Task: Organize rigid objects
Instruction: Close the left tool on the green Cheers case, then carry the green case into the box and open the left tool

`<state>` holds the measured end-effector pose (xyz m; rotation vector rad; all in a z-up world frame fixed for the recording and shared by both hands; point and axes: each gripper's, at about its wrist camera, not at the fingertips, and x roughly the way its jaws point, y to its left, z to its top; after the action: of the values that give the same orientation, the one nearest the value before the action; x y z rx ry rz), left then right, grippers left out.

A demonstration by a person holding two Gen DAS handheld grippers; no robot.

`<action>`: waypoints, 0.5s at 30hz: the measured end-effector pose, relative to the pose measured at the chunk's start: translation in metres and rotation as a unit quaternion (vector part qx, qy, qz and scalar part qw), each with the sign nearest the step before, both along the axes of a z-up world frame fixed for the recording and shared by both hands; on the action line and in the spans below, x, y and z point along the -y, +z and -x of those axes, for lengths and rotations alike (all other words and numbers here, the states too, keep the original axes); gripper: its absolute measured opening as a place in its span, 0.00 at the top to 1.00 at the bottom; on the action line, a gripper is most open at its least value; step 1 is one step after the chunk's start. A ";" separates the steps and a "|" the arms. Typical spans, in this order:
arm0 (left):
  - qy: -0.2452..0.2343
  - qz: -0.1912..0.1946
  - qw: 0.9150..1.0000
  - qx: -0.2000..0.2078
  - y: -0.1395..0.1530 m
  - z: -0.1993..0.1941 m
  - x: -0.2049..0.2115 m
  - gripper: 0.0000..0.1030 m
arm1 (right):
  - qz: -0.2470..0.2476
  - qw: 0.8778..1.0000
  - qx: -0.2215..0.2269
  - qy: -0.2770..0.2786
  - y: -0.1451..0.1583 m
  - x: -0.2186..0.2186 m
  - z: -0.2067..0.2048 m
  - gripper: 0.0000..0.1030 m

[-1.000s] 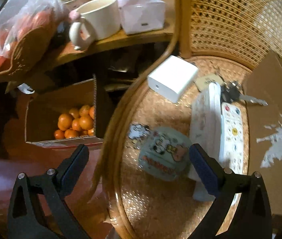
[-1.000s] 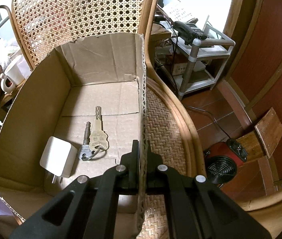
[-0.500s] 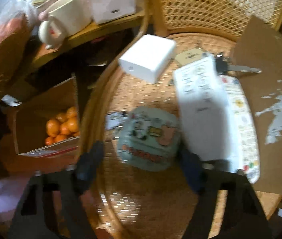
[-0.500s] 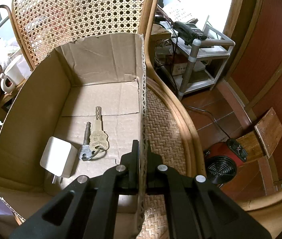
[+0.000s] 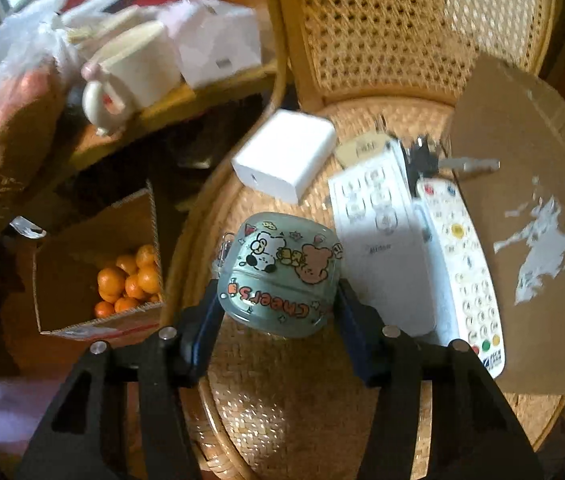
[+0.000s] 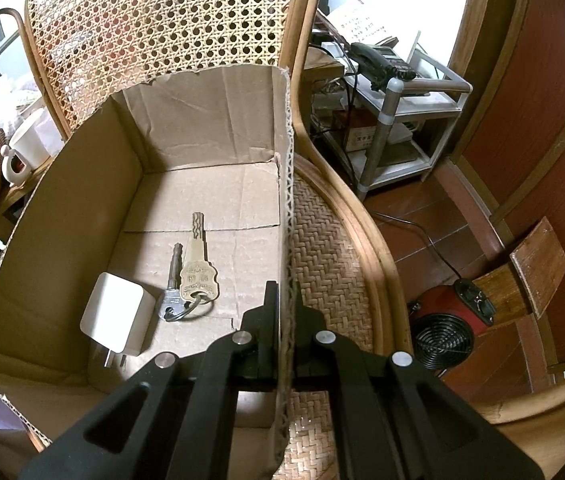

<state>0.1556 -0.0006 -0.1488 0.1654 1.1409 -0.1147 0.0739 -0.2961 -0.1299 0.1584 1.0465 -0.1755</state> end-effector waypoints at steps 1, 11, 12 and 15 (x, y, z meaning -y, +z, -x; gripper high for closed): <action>-0.002 -0.003 1.000 0.020 0.006 0.001 0.001 0.48 | 0.000 1.000 0.000 0.000 0.000 0.000 0.000 0.95; -0.008 0.009 0.993 0.116 0.049 0.018 0.012 0.48 | 0.001 1.000 0.000 0.000 0.000 0.000 0.000 0.95; -0.010 0.008 0.992 0.122 0.052 0.021 0.012 0.48 | 0.001 1.000 0.000 0.000 0.000 0.000 0.000 0.95; -0.017 0.002 0.990 0.141 0.062 0.028 0.017 0.48 | -0.002 1.000 -0.001 0.000 0.000 0.000 0.000 0.95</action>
<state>0.1278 -0.0180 -0.0872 0.1903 0.8566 -0.1197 0.0741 -0.2965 -0.1302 0.1616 1.0494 -0.1735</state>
